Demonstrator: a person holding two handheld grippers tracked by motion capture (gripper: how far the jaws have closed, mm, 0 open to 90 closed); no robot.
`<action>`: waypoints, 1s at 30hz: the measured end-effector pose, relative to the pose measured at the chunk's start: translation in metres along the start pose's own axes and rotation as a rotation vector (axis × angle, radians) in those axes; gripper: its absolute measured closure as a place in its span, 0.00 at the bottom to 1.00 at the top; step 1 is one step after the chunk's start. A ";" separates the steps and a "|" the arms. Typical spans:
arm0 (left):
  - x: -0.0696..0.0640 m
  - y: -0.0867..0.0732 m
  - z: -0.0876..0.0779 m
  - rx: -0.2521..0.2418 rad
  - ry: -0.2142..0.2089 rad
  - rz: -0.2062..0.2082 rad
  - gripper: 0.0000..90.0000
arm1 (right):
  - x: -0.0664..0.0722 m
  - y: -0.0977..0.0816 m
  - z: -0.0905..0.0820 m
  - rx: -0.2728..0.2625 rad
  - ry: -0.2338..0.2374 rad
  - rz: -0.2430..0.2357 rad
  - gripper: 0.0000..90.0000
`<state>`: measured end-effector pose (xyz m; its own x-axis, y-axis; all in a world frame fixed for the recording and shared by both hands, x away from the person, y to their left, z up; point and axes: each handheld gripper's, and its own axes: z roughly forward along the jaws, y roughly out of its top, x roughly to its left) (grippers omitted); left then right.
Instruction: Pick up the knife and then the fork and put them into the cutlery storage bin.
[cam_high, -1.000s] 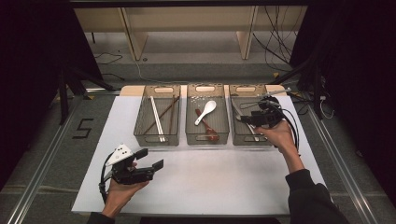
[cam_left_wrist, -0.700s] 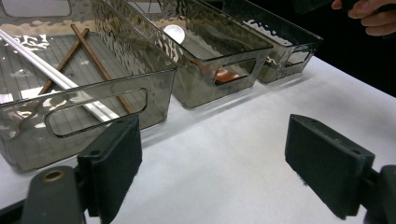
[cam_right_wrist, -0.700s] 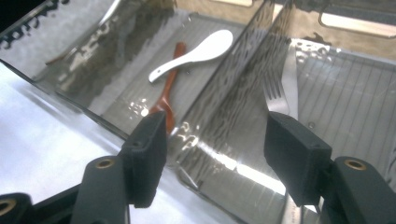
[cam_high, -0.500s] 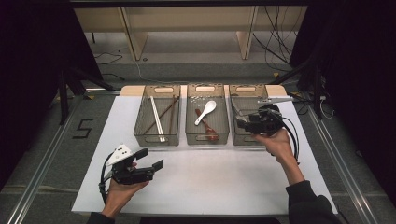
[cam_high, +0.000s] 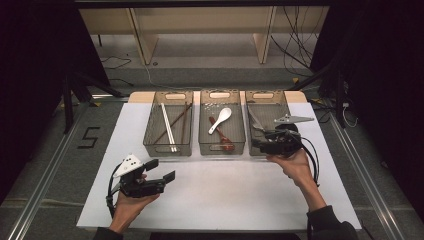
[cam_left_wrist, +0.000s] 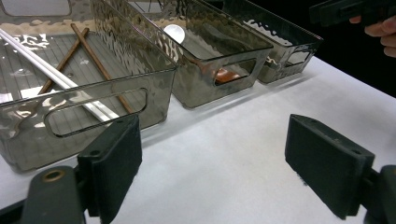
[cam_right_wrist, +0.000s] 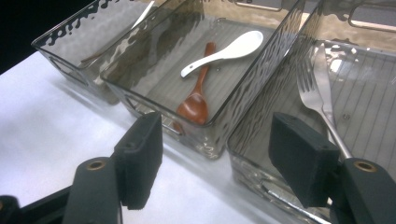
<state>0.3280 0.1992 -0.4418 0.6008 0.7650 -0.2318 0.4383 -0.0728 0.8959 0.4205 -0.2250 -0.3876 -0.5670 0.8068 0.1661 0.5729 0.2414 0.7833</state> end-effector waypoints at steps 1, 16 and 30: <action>0.000 0.000 0.000 0.000 0.000 0.000 0.21 | 0.001 -0.002 0.000 -0.003 0.003 0.000 0.39; 0.000 0.001 0.001 0.002 0.000 -0.003 0.21 | 0.012 -0.028 -0.004 -0.046 0.045 -0.015 0.33; 0.000 0.001 0.002 -0.001 0.001 -0.017 0.20 | 0.025 -0.049 -0.016 -0.093 0.078 -0.023 0.29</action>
<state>0.3301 0.1980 -0.4413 0.5927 0.7668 -0.2465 0.4480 -0.0595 0.8921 0.3689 -0.2253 -0.4117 -0.6256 0.7566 0.1902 0.5036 0.2055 0.8391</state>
